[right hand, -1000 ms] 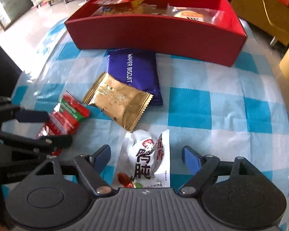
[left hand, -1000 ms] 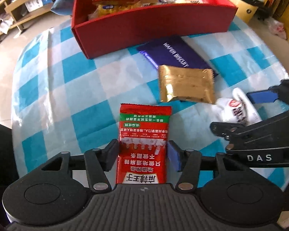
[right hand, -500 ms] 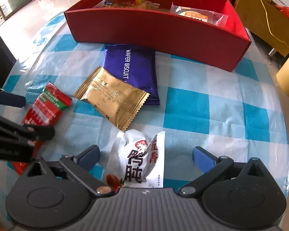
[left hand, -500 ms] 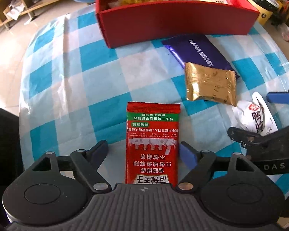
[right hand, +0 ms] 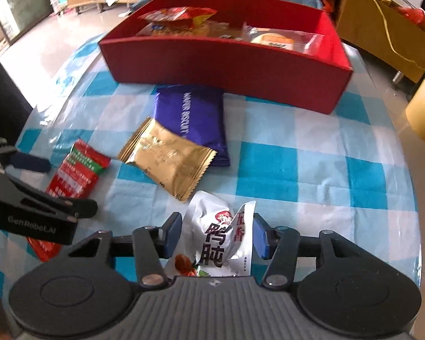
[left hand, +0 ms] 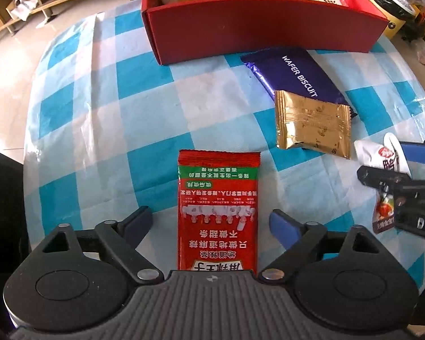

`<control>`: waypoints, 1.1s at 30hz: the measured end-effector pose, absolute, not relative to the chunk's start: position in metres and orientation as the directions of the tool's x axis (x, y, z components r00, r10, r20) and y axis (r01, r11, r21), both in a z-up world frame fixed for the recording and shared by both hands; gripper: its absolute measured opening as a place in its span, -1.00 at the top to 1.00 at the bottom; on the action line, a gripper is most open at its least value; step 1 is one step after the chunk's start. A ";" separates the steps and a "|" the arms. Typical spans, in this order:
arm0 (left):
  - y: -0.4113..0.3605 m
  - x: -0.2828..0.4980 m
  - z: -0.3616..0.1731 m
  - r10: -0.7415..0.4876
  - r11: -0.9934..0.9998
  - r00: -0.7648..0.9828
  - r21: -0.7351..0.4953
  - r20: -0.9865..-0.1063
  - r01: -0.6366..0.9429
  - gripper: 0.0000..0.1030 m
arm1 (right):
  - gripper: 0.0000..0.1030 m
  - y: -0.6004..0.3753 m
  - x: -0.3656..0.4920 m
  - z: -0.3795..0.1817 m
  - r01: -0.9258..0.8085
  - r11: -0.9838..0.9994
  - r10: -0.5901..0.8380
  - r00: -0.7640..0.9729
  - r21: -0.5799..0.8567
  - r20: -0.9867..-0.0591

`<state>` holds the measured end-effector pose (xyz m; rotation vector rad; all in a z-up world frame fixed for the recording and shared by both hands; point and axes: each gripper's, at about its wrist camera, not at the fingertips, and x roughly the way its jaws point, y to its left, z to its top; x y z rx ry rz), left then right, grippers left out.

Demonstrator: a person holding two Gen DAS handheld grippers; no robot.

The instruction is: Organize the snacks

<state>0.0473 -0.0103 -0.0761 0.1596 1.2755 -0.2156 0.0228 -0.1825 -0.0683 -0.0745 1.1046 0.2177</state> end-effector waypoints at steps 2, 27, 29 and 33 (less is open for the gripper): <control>-0.011 0.046 -0.072 -0.079 0.969 0.279 -0.008 -0.957 0.245 -0.53 | 0.03 -0.189 0.023 -0.063 -0.189 0.980 0.145 0.440 0.066 -0.886; -0.026 0.057 -0.068 -0.067 0.969 0.314 0.013 -0.947 0.245 -0.59 | 0.02 -0.196 0.031 -0.042 -0.157 0.978 0.200 0.490 0.140 -0.849; -0.026 0.062 -0.072 -0.072 0.974 0.316 0.001 -0.946 0.225 -0.64 | 0.02 -0.196 0.032 -0.041 -0.160 0.976 0.208 0.489 0.147 -0.847; -0.026 0.057 -0.064 -0.097 0.974 0.320 -0.025 -0.942 0.224 -0.21 | 0.02 -0.197 0.032 -0.037 -0.156 0.975 0.214 0.499 0.156 -0.840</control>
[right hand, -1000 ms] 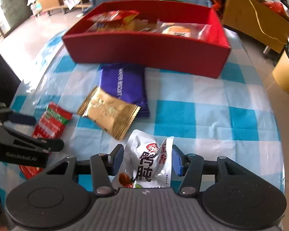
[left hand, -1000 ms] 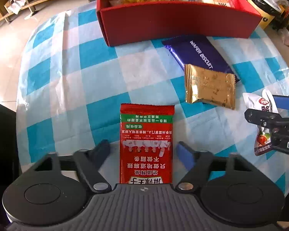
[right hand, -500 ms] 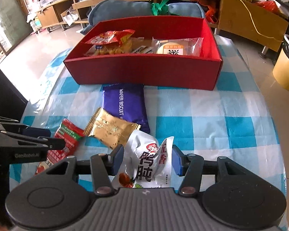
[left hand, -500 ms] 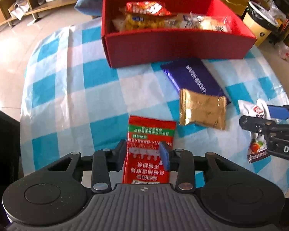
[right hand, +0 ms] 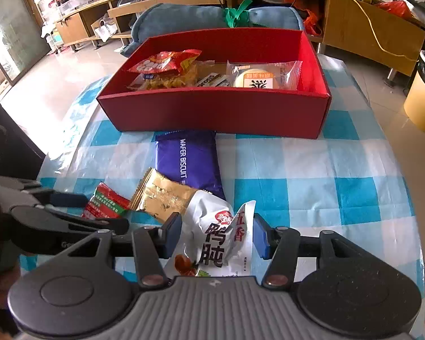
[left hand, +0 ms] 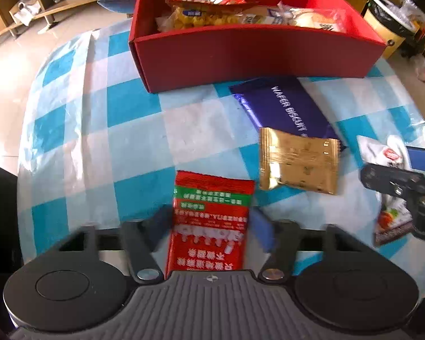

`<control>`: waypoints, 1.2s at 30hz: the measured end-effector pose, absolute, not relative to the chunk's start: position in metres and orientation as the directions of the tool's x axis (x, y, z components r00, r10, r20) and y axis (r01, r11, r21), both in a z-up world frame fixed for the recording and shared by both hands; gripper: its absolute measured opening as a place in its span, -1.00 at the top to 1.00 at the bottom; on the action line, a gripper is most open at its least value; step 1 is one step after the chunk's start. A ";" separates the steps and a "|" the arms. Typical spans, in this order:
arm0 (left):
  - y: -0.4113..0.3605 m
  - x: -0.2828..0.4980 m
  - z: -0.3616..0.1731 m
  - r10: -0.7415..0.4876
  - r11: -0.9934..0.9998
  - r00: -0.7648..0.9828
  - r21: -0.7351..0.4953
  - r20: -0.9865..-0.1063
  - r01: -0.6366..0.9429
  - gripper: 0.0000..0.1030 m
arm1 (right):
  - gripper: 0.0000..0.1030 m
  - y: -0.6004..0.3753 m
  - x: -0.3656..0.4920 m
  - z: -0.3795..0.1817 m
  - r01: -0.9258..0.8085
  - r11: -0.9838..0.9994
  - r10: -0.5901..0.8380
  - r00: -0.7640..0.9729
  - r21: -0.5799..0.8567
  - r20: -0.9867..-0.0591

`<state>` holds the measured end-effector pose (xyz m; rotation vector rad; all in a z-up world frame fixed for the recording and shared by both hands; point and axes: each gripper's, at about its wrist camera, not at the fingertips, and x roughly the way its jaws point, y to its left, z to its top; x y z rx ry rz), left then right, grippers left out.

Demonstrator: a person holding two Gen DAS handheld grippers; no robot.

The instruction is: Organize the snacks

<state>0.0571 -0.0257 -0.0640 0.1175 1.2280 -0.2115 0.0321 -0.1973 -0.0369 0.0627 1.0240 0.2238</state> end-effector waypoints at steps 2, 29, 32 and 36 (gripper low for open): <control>-0.026 0.054 -0.062 -0.104 0.974 0.316 -0.032 -0.943 0.226 -0.17 | 0.02 -0.199 0.032 -0.035 -0.150 0.976 0.212 0.506 0.157 -0.836; -0.008 0.057 0.009 -0.181 0.979 0.511 -0.103 -0.841 0.178 -0.07 | 0.02 -0.204 0.033 -0.013 -0.133 0.976 0.219 0.591 0.174 -0.777; -0.008 0.058 0.013 -0.187 0.978 0.521 -0.108 -0.833 0.178 -0.07 | 0.02 -0.205 0.034 -0.011 -0.129 0.976 0.218 0.597 0.176 -0.772; -0.008 0.059 0.018 -0.192 0.978 0.533 -0.115 -0.824 0.175 -0.06 | 0.02 -0.207 0.035 -0.008 -0.125 0.976 0.217 0.607 0.177 -0.764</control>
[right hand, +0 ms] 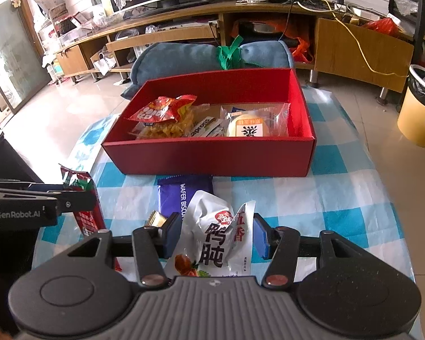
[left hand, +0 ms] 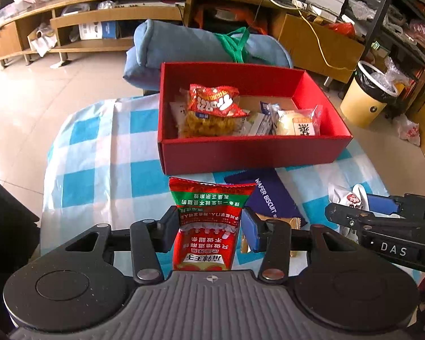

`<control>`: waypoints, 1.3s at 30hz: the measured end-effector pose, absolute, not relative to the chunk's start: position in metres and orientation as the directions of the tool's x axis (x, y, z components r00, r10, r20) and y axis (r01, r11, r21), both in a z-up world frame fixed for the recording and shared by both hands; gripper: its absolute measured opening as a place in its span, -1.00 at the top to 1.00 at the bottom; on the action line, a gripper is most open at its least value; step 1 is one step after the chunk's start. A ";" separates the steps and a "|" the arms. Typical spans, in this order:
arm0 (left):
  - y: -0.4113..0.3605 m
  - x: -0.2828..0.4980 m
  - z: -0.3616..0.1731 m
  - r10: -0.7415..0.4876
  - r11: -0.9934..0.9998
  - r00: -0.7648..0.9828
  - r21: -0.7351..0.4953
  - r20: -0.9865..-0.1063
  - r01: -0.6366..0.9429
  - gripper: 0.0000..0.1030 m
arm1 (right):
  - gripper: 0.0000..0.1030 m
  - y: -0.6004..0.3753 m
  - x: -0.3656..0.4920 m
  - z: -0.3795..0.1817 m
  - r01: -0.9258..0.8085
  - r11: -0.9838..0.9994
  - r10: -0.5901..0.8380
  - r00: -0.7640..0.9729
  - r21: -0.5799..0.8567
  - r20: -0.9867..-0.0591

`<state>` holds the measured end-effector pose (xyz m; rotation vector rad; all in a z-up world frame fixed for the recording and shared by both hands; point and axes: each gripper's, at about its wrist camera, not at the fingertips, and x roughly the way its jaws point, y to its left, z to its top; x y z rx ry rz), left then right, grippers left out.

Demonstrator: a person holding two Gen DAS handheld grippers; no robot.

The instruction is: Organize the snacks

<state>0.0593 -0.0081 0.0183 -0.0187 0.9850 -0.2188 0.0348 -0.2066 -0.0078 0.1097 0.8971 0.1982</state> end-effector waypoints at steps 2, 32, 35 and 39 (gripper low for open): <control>-0.008 0.060 0.021 -0.194 0.978 0.542 -0.117 -0.818 0.173 -0.06 | 0.02 -0.208 0.036 -0.006 -0.123 0.976 0.218 0.613 0.180 -0.760; -0.024 0.082 0.055 -0.214 0.975 0.618 -0.126 -0.756 0.183 -0.06 | 0.02 -0.208 0.062 0.025 -0.124 0.971 0.232 0.683 0.203 -0.692; -0.025 0.085 0.058 -0.211 0.976 0.627 -0.123 -0.750 0.181 -0.06 | 0.02 -0.207 0.065 0.027 -0.124 0.971 0.233 0.687 0.205 -0.688; -0.026 0.089 0.061 -0.212 0.976 0.634 -0.124 -0.744 0.181 -0.06 | 0.02 -0.209 0.069 0.030 -0.120 0.971 0.232 0.694 0.208 -0.682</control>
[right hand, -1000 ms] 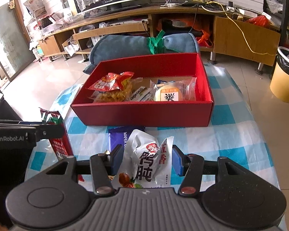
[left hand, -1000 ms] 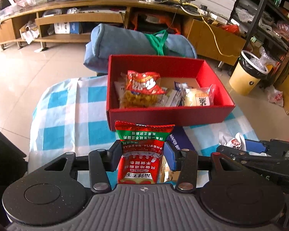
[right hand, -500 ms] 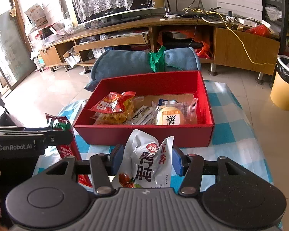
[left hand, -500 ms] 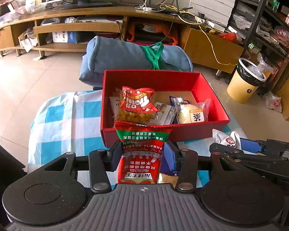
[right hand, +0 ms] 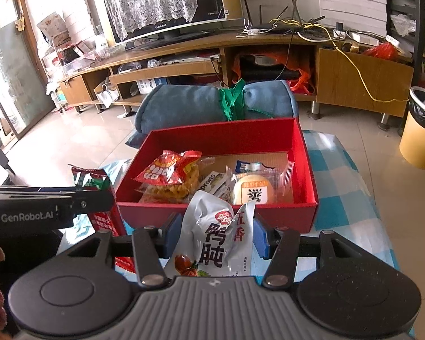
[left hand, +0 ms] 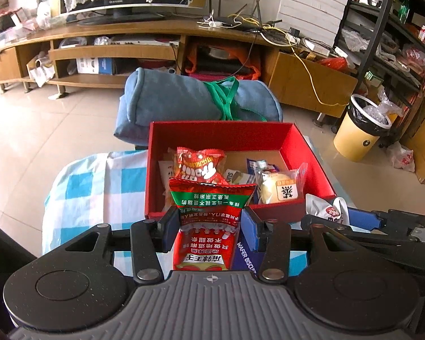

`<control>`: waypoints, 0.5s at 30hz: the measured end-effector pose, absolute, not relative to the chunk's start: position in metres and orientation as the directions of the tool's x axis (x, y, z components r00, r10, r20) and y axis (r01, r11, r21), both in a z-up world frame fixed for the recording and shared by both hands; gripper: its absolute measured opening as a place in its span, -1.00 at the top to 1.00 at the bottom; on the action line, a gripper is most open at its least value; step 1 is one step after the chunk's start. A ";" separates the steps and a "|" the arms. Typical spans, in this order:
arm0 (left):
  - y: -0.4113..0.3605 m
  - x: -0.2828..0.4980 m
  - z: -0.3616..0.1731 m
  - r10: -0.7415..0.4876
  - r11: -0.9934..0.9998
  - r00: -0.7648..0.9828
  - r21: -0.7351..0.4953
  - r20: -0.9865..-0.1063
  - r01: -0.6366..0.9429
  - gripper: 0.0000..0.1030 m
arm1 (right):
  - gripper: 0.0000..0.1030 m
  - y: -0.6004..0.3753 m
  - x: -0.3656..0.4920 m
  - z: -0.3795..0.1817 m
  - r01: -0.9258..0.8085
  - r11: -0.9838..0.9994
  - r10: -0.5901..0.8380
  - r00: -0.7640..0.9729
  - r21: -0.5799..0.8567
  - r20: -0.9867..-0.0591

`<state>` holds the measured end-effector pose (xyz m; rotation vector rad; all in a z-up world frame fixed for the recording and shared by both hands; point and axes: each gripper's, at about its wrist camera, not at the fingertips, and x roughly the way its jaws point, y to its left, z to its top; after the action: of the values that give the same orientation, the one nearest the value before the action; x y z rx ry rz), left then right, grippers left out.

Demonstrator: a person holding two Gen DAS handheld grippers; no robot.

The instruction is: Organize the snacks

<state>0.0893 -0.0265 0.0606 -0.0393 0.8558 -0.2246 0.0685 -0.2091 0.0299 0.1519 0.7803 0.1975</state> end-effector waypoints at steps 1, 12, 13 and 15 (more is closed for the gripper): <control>-0.027 0.090 0.061 -0.212 0.976 0.635 -0.125 -0.743 0.180 -0.06 | 0.02 -0.210 0.069 0.031 -0.119 0.971 0.232 0.695 0.209 -0.680; -0.030 0.102 0.067 -0.210 0.977 0.649 -0.125 -0.731 0.175 -0.06 | 0.02 -0.213 0.083 0.038 -0.117 0.970 0.232 0.709 0.213 -0.666; -0.031 0.103 0.067 -0.209 0.977 0.651 -0.124 -0.729 0.175 -0.06 | 0.02 -0.213 0.084 0.038 -0.117 0.970 0.231 0.711 0.213 -0.664; -0.032 0.106 0.069 -0.210 0.977 0.656 -0.124 -0.726 0.175 -0.06 | 0.02 -0.214 0.086 0.040 -0.115 0.970 0.230 0.713 0.213 -0.662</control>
<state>0.1057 -0.0321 0.0693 -0.0440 0.8277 -0.2183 0.0863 -0.2135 0.0397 0.1610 0.7532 0.1926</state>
